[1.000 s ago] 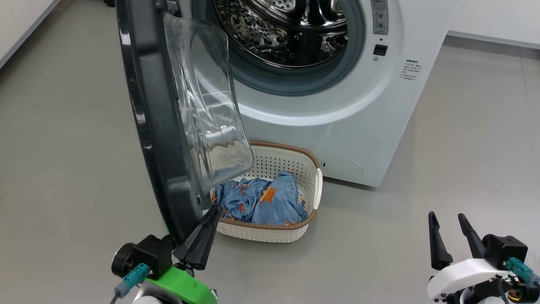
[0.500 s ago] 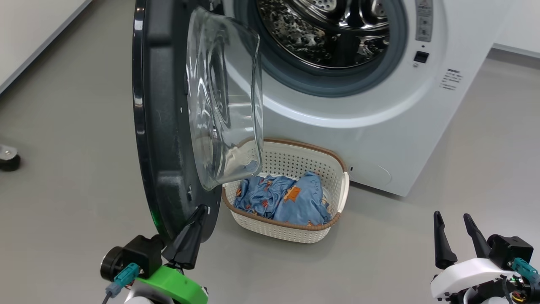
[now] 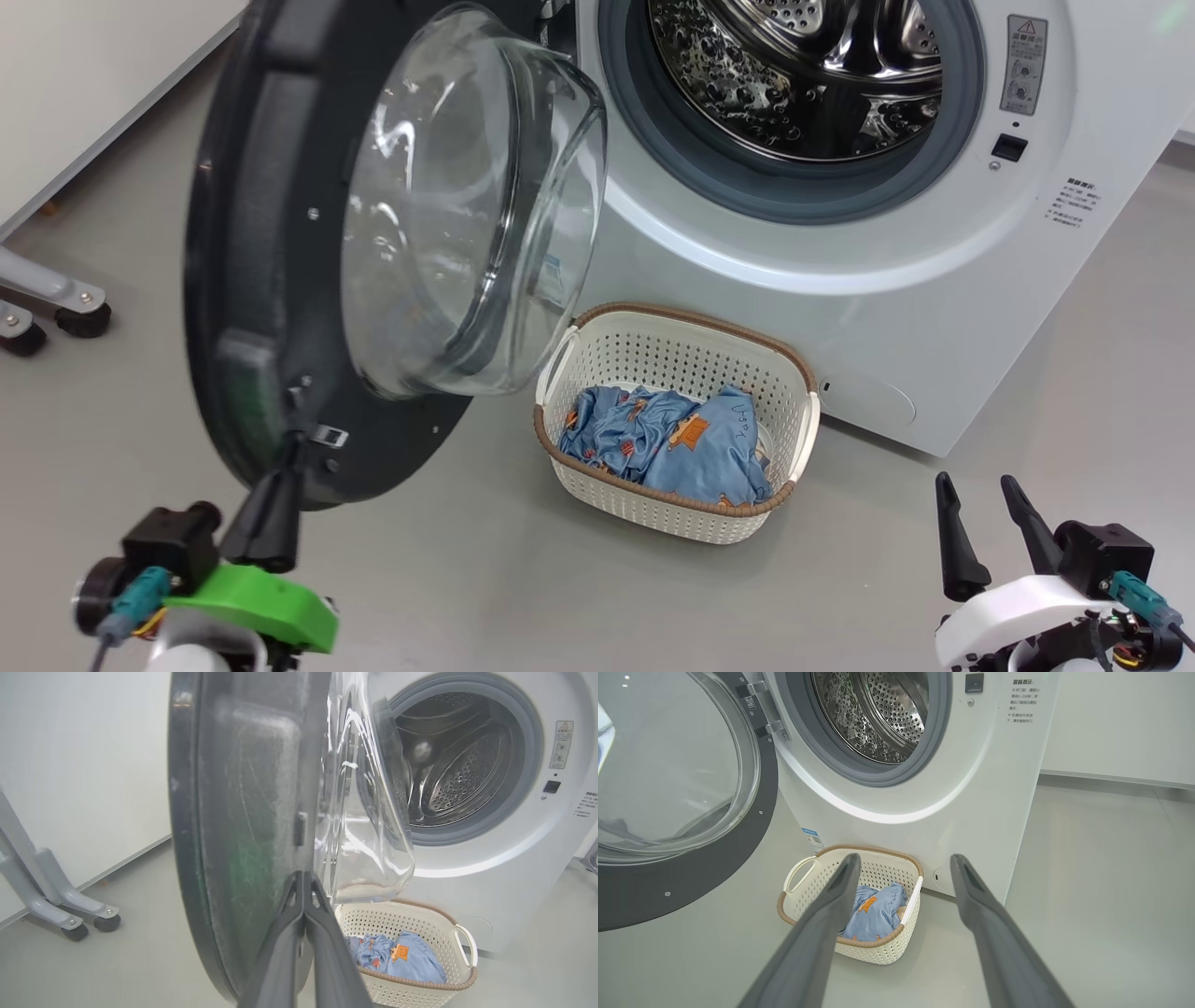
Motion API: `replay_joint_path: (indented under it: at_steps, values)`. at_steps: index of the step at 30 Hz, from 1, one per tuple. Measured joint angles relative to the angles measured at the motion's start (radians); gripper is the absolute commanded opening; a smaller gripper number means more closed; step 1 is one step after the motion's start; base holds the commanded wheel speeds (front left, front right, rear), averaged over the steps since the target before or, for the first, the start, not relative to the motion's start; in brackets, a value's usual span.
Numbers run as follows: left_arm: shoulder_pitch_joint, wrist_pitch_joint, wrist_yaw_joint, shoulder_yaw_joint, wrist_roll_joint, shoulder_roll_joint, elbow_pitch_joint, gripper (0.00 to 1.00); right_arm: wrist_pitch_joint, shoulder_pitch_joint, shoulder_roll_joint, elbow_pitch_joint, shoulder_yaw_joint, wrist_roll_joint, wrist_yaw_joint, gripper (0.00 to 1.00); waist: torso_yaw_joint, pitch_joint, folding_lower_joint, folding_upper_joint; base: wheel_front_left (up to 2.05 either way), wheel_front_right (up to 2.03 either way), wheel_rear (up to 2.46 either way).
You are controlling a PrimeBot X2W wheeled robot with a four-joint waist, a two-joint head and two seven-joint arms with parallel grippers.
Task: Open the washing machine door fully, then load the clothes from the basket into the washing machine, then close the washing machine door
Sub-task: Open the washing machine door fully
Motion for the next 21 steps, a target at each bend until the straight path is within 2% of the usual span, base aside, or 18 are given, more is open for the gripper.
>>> replay_joint_path:
  at_steps: [13,21]
  values:
    - [-0.032,0.0,0.011,0.126,-0.039,0.083,0.059,0.0,0.0,-0.018,-0.025,0.011,0.02,-0.029,0.007,1.0,-0.027,0.046,0.0,0.0,0.0,0.0,0.0]
    - [-0.081,0.0,0.011,0.159,-0.067,0.082,0.117,0.0,0.0,-0.048,-0.034,0.016,0.024,-0.035,0.011,1.0,-0.054,0.083,0.0,0.0,0.0,0.0,0.0]
